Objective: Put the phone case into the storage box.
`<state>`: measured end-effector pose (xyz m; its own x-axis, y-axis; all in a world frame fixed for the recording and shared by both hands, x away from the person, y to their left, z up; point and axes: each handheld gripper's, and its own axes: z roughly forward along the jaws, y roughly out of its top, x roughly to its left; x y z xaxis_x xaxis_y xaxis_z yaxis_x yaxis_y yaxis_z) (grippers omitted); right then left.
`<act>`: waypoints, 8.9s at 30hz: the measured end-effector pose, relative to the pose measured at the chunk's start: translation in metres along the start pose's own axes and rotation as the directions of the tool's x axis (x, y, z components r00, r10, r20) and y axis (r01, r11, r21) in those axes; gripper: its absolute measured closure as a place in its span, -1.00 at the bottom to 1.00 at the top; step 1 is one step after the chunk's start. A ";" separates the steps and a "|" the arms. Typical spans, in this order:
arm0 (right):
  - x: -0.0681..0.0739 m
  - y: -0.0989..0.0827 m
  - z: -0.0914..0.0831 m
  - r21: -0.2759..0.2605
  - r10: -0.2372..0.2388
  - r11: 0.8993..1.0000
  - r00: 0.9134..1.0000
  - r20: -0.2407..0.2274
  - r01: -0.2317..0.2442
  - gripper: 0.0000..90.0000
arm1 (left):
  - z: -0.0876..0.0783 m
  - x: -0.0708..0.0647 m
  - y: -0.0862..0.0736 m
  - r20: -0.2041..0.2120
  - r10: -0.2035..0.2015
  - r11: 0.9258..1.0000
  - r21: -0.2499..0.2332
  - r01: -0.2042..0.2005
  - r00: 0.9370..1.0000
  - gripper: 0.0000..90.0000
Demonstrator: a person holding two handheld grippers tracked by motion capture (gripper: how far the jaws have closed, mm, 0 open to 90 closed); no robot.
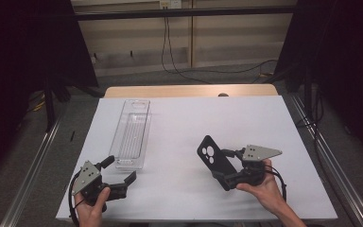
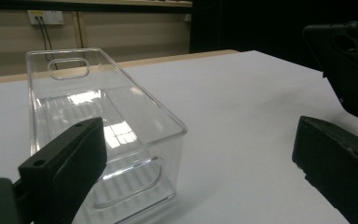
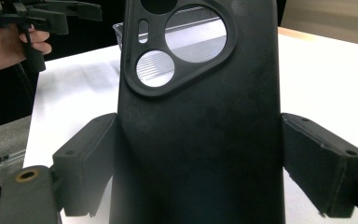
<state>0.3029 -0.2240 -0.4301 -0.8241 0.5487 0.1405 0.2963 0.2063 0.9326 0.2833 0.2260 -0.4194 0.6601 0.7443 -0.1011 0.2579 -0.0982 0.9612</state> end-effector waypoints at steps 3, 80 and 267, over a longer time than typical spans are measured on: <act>0.002 0.000 0.003 0.006 0.002 1.000 1.000 -0.008 -0.002 -0.68 | 0.003 -0.002 0.002 0.019 0.001 1.000 0.002 -0.001 1.000 -0.93; 0.015 0.005 0.020 0.036 -0.030 0.999 0.991 -0.134 0.035 -0.68 | 0.108 -0.052 0.054 0.504 0.101 0.987 0.055 -0.148 0.858 -0.96; 0.018 0.006 -0.009 -0.069 0.043 0.997 0.997 0.069 -0.038 -0.97 | 0.104 -0.044 0.078 0.489 0.024 0.992 0.095 -0.080 0.872 -0.70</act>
<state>0.2859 -0.2198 -0.4189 -0.7754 0.6117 0.1566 0.2933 0.1292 0.9473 0.3483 0.1168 -0.3667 0.9268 0.3232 -0.1912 0.2700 -0.2197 0.9375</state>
